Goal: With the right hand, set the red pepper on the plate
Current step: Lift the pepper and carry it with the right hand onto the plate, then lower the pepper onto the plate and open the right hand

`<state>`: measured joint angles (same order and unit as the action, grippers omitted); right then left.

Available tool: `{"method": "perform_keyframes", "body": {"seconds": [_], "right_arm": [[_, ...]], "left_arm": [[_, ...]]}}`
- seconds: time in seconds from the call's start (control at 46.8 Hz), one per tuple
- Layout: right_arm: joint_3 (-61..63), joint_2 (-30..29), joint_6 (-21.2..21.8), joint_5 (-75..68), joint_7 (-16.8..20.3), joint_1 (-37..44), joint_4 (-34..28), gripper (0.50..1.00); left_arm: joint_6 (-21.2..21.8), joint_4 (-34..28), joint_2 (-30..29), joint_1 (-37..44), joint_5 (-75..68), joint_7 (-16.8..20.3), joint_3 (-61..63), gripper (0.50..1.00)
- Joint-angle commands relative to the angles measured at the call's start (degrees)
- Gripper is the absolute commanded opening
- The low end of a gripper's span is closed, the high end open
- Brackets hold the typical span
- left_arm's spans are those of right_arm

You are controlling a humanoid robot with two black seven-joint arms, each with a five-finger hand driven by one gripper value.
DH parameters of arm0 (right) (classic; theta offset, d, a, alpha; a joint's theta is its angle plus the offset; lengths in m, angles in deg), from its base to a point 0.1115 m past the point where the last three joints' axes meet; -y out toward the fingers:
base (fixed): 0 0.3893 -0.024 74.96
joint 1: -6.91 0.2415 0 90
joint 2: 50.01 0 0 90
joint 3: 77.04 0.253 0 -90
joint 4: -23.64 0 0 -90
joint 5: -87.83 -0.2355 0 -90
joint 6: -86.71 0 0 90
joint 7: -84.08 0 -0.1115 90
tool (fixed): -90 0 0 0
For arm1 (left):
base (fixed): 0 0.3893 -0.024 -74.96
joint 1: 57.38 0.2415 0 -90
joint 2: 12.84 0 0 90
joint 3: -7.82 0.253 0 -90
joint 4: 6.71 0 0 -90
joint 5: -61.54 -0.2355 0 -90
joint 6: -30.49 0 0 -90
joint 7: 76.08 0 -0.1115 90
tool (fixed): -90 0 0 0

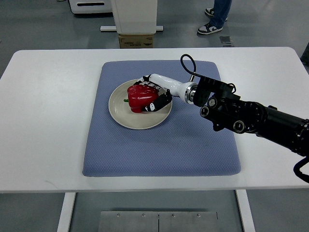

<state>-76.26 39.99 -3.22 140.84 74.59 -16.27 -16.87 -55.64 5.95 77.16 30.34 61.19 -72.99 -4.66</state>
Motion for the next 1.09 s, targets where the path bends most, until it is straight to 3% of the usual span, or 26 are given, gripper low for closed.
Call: {"method": "perform_keyframes", "body": {"seconds": [0.0, 0.62, 0.641, 0.726, 0.812, 0.876, 1.068], "right_arm": [[0.0, 0.0, -0.1, -0.2, -0.2, -0.4, -0.1, 0.5], [0.1, 0.0, -0.2, -0.3, -0.4, -1.2, -0.2, 0.5], [0.1, 0.0, -0.2, -0.3, -0.5, -1.3, -0.2, 0.52], [0.2, 0.0, -0.2, -0.6, -0.5, -1.8, -0.2, 0.681], [0.2, 0.0, -0.2, -1.3, -0.5, -1.9, -0.2, 0.882], [0.2, 0.0, -0.2, -1.3, -0.4, -2.2, -0.2, 0.974], [0.4, 0.0, -0.2, -1.8, -0.4, -2.3, -0.2, 0.998]], "left_arm": [[0.0, 0.0, 0.0, 0.0, 0.0, 0.0, 0.0, 1.0], [0.0, 0.0, 0.0, 0.0, 0.0, 0.0, 0.0, 1.0], [0.0, 0.0, 0.0, 0.0, 0.0, 0.0, 0.0, 1.0], [0.0, 0.0, 0.0, 0.0, 0.0, 0.0, 0.0, 1.0], [0.0, 0.0, 0.0, 0.0, 0.0, 0.0, 0.0, 1.0], [0.0, 0.0, 0.0, 0.0, 0.0, 0.0, 0.0, 1.0], [0.0, 0.0, 0.0, 0.0, 0.0, 0.0, 0.0, 1.0]]}}
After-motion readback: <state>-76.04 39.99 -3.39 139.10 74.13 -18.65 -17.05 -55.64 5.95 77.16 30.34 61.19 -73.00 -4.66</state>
